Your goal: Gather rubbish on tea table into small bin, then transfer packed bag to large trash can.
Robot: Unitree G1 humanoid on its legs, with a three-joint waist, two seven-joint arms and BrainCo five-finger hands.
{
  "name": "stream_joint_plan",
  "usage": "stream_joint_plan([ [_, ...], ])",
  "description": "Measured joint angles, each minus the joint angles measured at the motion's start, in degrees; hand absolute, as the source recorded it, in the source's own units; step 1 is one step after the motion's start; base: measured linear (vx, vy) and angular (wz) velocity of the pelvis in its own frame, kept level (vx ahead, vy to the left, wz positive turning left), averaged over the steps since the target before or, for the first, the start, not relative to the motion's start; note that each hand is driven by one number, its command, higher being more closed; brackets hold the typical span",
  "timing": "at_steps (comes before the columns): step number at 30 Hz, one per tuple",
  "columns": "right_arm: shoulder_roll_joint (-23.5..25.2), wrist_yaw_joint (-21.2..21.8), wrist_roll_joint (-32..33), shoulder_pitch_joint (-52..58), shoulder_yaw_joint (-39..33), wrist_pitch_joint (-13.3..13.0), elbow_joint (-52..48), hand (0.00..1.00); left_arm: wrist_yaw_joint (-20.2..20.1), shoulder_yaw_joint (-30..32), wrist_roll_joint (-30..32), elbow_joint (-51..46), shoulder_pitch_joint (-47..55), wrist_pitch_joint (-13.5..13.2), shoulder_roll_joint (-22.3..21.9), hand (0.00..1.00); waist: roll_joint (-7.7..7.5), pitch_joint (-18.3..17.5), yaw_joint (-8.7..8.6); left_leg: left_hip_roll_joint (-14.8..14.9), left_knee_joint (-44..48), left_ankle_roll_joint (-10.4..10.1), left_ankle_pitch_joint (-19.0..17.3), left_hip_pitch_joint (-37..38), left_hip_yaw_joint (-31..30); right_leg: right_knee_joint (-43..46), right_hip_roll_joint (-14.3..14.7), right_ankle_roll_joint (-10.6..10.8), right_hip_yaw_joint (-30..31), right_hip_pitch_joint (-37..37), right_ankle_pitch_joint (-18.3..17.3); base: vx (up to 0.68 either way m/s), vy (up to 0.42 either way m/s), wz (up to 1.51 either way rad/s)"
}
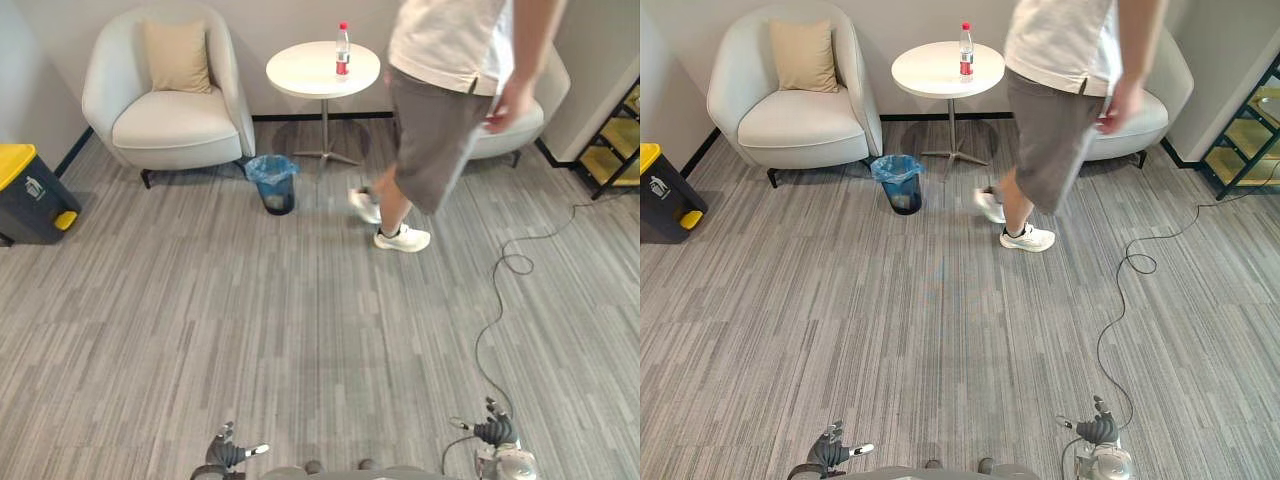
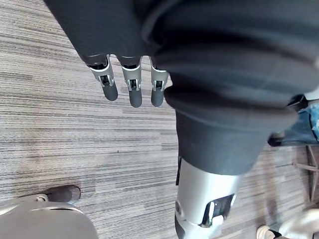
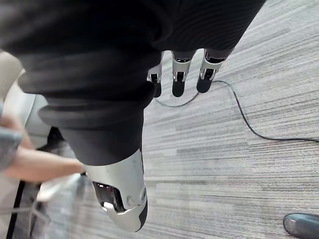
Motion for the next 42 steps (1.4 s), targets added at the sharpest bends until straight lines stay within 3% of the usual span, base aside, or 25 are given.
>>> stream_joint_plan([
  [5,-0.94,0.80,0.04,0.20,0.10,-0.11,-1.75,0.00,-0.08,-0.01,-0.01,-2.23,1.38,-0.47,1.39,0.00,0.01,0.23,-1.09,-0.02,0.27,-0.20,-0.15,0.13,0.08,0.05,-0.10,0.10,-0.03,0.20,-0.07,0.00,0.000,0.00],
  [12,-1.66,0.80,1.85,1.31,0.05,-0.04,-1.74,0.00,-1.11,-0.22,-0.14,-4.27,2.11,-0.56,1.50,0.00,0.03,0.24,-1.30,-0.01,0.59,-0.37,-0.37,-0.28,0.24,0.11,-0.12,0.04,-0.01,-0.16,-0.10,-0.02,-0.005,0.00],
  [15,-1.80,0.78,3.28,1.03,-0.11,0.00,-1.75,0.00,-1.05,-0.25,-0.25,-6.35,2.18,-0.53,1.51,0.00,0.52,0.26,-1.23,0.40,3.03,1.46,-1.62,-2.92,1.16,0.73,0.07,-0.03,0.07,-2.22,-0.11,-0.05,-0.002,-0.05],
  [20,-1.79,0.56,5.14,-0.85,-0.55,0.11,-1.77,0.00,-0.92,-0.12,-0.32,-8.88,2.21,-0.39,1.53,0.00,1.03,0.79,-1.09,0.95,7.11,2.36,-3.84,-6.84,3.22,3.61,0.24,-0.77,1.41,-5.94,-0.70,-0.03,0.018,-0.17],
  [23,-1.40,-0.62,5.73,-2.28,-0.94,0.21,-1.78,0.00,-0.67,0.21,-1.46,-11.50,2.23,-0.37,1.51,0.00,1.32,1.15,-0.81,1.10,10.99,3.46,-7.12,-9.78,4.64,10.05,-0.24,0.11,1.84,-10.32,-4.89,-0.01,0.038,-0.17],
  [24,-0.94,-0.84,6.20,-2.40,-1.64,0.28,-1.82,0.00,-0.55,0.41,-1.58,-12.48,2.27,-0.31,1.53,0.00,1.17,1.31,-0.76,0.56,12.89,4.11,-8.91,-10.37,4.74,15.16,-1.30,1.60,1.38,-12.45,-8.11,0.01,0.050,0.00],
  [26,-0.50,-0.93,7.09,-2.13,-1.91,0.64,-1.81,0.00,-0.05,0.41,-1.66,-13.47,2.22,-0.29,1.61,0.00,0.30,1.95,-0.96,-0.10,14.69,5.23,-11.51,-10.21,4.69,25.72,-3.27,4.99,-0.79,-16.49,-10.61,0.11,0.057,-0.03],
  [27,0.21,-0.96,7.36,-2.40,-1.85,0.98,-1.97,0.00,0.22,0.32,-1.93,-13.48,2.03,-0.16,2.13,0.00,0.64,2.22,-0.95,-0.49,14.69,5.63,-12.26,-9.11,4.54,35.14,-5.36,5.29,-4.17,-20.97,-11.06,0.16,0.044,-0.05],
  [29,0.71,-0.96,7.50,-2.23,-1.29,1.34,-2.14,0.00,0.47,-0.45,-2.36,-13.49,1.86,0.40,3.20,0.00,0.06,3.22,-1.27,-0.37,14.06,5.64,-13.63,-6.56,4.30,40.44,-7.87,3.85,-8.36,-24.95,-12.17,0.26,0.031,-0.08],
  [30,0.66,-0.96,7.56,-2.39,-1.03,1.35,-2.18,0.00,0.56,-0.57,-2.39,-13.49,1.72,0.54,3.53,0.00,0.69,3.68,-1.27,-0.08,13.73,5.30,-13.58,-5.56,4.30,40.06,-8.26,3.88,-9.67,-25.90,-12.27,0.41,0.017,-0.05],
  [33,0.54,-1.11,7.90,-3.14,-1.01,1.36,-2.96,0.00,1.56,-0.54,-2.77,-13.50,-1.26,0.63,4.15,0.00,1.19,6.39,-2.93,2.73,11.90,3.85,-14.96,-1.92,1.79,31.63,-8.44,4.21,-13.02,-31.43,-10.82,0.47,-0.063,0.46],
  [36,0.06,-1.96,7.94,-3.44,-1.01,1.40,-4.21,0.00,1.67,-0.59,-3.55,-13.52,-3.78,0.60,3.85,0.00,1.33,7.39,-4.54,6.01,7.62,0.32,-15.50,3.11,-0.83,20.72,-7.47,1.77,-13.66,-35.96,0.43,0.63,-0.185,0.65],
  [37,-0.07,-2.04,7.94,-3.06,-1.01,1.40,-5.05,0.00,1.67,-0.69,-3.49,-13.41,-4.33,0.60,3.47,0.00,1.84,7.49,-4.80,7.62,10.18,-1.78,-16.61,3.81,-1.61,24.55,-7.24,-2.53,-14.17,-36.12,3.86,0.72,-0.255,0.31],
  [38,0.35,-1.97,7.97,-3.85,-0.82,1.38,-6.20,0.00,1.57,-0.75,-3.48,-13.95,-4.47,0.57,3.26,0.00,2.05,7.55,-4.51,9.43,16.87,-4.69,-15.18,1.86,-1.28,28.44,-6.71,-3.42,-14.92,-36.02,-0.75,0.73,-0.276,0.22],
  [39,0.40,-1.91,7.97,-3.85,-0.38,1.07,-6.89,0.00,1.55,-0.75,-3.50,-14.38,-4.49,0.59,3.12,0.00,1.99,7.58,-4.50,10.23,22.49,-6.63,-13.49,-0.34,-1.22,29.22,-6.43,-3.81,-15.18,-35.07,-2.76,0.74,-0.299,0.02],
  [40,0.45,-1.77,7.98,-3.86,0.15,0.97,-7.96,0.00,1.53,-0.64,-3.51,-15.13,-4.05,0.58,2.61,0.00,2.22,7.89,-4.18,12.22,36.95,-5.43,-5.86,-5.85,-1.29,28.41,-5.01,-4.38,-15.22,-31.08,-5.76,0.79,-0.318,-0.08],
  [41,0.48,-1.96,8.03,-4.05,1.11,0.77,-8.25,0.00,1.44,-0.51,-3.52,-16.02,-2.87,0.55,2.24,0.00,2.64,8.59,-3.27,14.79,51.54,-4.33,-0.59,-10.64,-1.59,25.13,-2.46,-4.79,-14.79,-24.81,-7.40,0.94,-0.354,-0.25],
  [42,0.74,-2.15,8.54,-4.06,1.78,0.67,-8.35,0.00,1.44,-0.37,-3.55,-16.60,-2.18,0.53,2.21,0.00,2.28,8.94,-2.70,15.63,57.48,-2.54,-2.28,-12.84,-1.25,23.22,-1.29,-5.22,-13.90,-21.29,-7.98,0.77,-0.259,-0.41],
])
